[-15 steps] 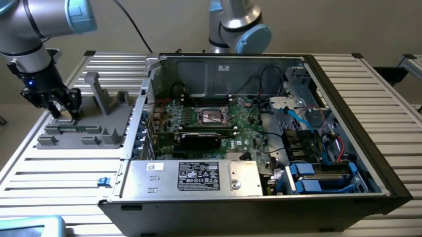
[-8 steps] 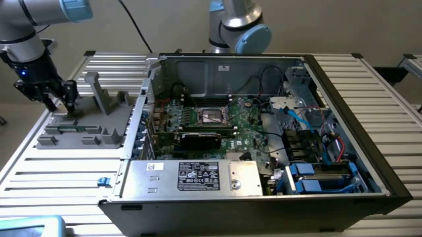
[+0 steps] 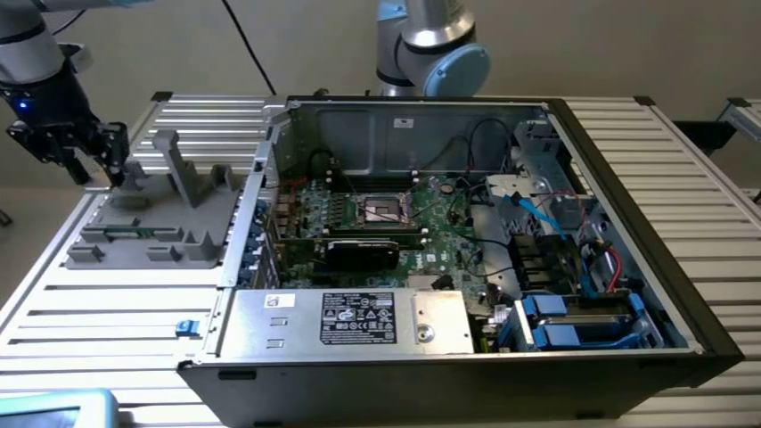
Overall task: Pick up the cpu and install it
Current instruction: 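Pick up the cpu and move it towards the insertion slot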
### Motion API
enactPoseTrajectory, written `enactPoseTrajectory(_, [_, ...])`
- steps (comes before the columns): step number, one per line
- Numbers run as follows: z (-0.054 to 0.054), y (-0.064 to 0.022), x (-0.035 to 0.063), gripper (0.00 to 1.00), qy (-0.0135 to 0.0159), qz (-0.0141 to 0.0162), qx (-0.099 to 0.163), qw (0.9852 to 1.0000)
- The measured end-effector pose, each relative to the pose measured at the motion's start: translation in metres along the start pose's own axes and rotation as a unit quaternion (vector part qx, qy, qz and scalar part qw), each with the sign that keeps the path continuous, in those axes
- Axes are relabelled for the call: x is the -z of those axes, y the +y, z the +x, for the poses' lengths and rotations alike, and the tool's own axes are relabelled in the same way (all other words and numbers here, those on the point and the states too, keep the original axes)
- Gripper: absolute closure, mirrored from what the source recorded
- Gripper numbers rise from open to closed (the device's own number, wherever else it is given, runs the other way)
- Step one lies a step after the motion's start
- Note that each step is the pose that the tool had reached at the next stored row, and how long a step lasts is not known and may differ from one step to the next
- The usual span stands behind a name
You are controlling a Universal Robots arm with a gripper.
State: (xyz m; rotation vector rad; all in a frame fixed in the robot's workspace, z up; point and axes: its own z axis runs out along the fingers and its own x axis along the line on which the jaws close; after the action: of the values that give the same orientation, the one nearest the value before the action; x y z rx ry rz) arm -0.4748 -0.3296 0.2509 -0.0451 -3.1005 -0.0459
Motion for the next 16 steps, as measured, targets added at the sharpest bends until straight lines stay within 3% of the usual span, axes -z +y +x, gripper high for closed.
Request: enactPoseTrajectory(16, [-0.002,0.0022,0.0728,0.46,0.0,0.0,0.0,1.0])
